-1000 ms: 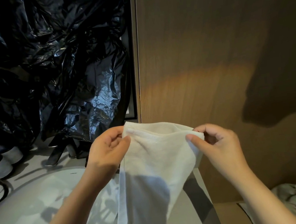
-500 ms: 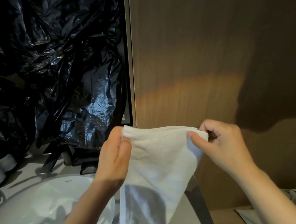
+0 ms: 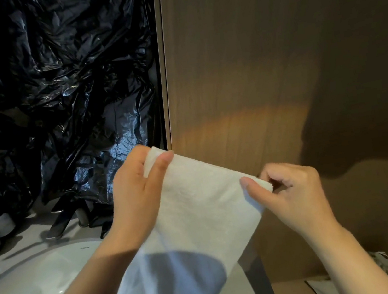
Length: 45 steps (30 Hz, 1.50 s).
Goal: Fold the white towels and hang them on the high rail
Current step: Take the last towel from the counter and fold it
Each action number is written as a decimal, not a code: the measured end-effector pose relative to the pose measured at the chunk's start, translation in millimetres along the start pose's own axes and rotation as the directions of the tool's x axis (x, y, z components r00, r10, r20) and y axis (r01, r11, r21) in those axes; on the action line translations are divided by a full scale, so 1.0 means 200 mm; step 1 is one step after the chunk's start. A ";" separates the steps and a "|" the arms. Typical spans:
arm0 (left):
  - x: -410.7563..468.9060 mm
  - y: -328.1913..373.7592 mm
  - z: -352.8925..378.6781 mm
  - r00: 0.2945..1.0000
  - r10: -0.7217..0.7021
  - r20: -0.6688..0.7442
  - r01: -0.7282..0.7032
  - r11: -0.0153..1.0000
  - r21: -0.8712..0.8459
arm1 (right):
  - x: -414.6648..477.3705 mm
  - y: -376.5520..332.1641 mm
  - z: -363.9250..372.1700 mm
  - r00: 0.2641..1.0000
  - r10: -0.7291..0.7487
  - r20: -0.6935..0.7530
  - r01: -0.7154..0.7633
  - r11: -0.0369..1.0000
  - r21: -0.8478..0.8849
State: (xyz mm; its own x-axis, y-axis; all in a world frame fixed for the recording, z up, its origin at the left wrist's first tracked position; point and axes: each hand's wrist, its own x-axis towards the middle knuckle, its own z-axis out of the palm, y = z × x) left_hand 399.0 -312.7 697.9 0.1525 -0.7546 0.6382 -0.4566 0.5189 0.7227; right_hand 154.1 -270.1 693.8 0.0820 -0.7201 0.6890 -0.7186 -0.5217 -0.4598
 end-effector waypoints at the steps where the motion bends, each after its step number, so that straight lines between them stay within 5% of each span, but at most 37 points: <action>1: 0.02 0.02 -0.01 1.000 0.014 0.025 -0.015 1.000 0.003 | 0.00 -0.01 0.00 0.999 0.045 0.027 -0.046 0.999 0.013; 7: 0.02 0.03 -0.02 0.982 0.076 0.175 -0.075 0.997 -0.009 | -0.04 -0.02 0.01 0.915 0.232 0.330 -0.305 0.934 0.188; 14: -0.02 -0.01 -0.02 0.983 0.060 0.174 -0.057 0.998 -0.022 | -0.10 0.00 0.01 0.896 0.183 0.405 -0.230 0.970 0.072; 18: -0.06 0.02 0.02 0.964 0.046 0.261 -0.024 0.996 -0.089 | -0.06 -0.06 0.06 0.867 0.146 0.476 -0.259 0.948 0.183; 23: -0.10 0.03 0.08 0.932 0.007 0.362 0.037 0.993 -0.114 | -0.06 -0.09 0.11 0.910 0.088 0.404 -0.146 0.983 0.115; 27: -0.21 -0.09 0.06 0.827 -0.110 0.552 0.179 0.981 -0.073 | -0.11 -0.05 0.08 0.937 0.170 0.304 -0.202 0.976 0.076; 32: -0.35 -0.16 0.10 0.821 -0.131 0.555 0.198 0.978 -0.062 | -0.06 -0.09 0.07 0.868 0.224 0.443 -0.270 0.962 0.043; 40: -0.38 -0.24 0.05 0.777 -0.200 0.597 0.276 0.960 -0.038 | -0.06 -0.12 0.13 0.921 0.249 0.300 -0.274 0.961 0.045; 45: -0.49 -0.35 -0.02 0.767 -0.171 0.618 0.149 0.985 0.088 | -0.11 -0.07 0.13 0.915 0.307 0.262 -0.349 0.928 0.131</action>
State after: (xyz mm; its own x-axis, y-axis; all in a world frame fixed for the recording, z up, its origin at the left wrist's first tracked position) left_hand 419.2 -273.7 585.4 -0.3467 -0.9160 0.2019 -0.5042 0.3635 0.7834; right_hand 179.9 -258.2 669.9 0.0356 -0.9389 0.3424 -0.6048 -0.2930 -0.7405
